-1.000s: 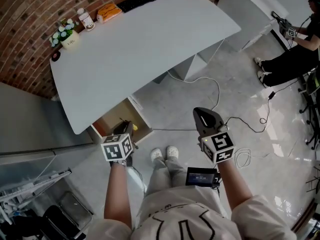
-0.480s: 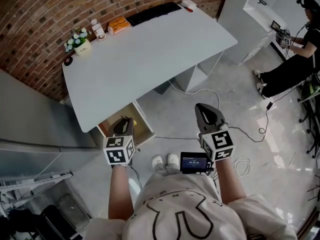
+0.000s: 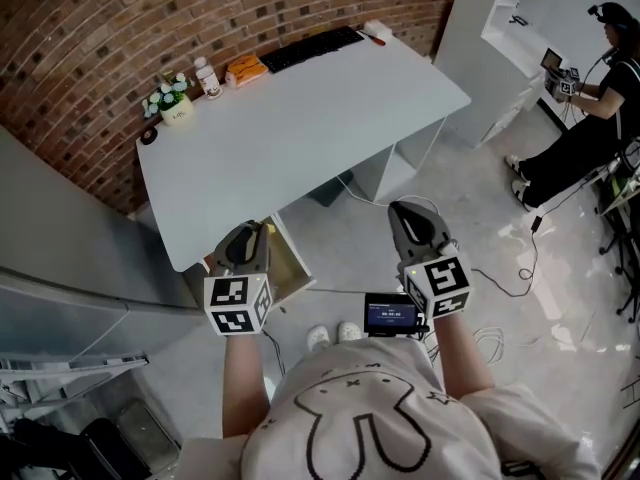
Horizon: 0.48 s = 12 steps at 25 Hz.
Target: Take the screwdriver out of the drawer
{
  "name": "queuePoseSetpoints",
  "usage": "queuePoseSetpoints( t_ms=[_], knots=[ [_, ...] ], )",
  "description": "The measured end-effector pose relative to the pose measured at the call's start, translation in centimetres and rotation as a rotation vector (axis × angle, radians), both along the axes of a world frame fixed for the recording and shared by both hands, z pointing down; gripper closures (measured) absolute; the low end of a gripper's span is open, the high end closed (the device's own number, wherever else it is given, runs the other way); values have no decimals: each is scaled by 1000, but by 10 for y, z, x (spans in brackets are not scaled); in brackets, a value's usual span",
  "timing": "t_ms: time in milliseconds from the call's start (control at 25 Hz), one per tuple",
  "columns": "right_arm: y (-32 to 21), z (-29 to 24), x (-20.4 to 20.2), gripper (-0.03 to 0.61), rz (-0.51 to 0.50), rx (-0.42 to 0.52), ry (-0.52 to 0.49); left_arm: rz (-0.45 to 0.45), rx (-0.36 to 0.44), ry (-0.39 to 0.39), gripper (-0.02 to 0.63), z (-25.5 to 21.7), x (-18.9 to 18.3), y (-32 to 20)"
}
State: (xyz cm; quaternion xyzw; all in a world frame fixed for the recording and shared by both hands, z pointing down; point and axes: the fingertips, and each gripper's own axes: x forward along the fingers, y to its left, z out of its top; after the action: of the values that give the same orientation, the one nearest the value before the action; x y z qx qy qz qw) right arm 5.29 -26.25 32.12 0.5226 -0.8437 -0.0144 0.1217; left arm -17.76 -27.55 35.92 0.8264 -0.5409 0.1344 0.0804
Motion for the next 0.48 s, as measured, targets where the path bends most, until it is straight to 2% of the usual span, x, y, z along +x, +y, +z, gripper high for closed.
queuePoseSetpoints(
  t_ms=[320, 480],
  knots=[
    [4, -26, -4, 557, -15, 77, -4, 43, 170, 22, 532, -54, 3, 6],
    [5, -37, -3, 557, -13, 108, -25, 36, 219, 81, 532, -74, 4, 10]
  ],
)
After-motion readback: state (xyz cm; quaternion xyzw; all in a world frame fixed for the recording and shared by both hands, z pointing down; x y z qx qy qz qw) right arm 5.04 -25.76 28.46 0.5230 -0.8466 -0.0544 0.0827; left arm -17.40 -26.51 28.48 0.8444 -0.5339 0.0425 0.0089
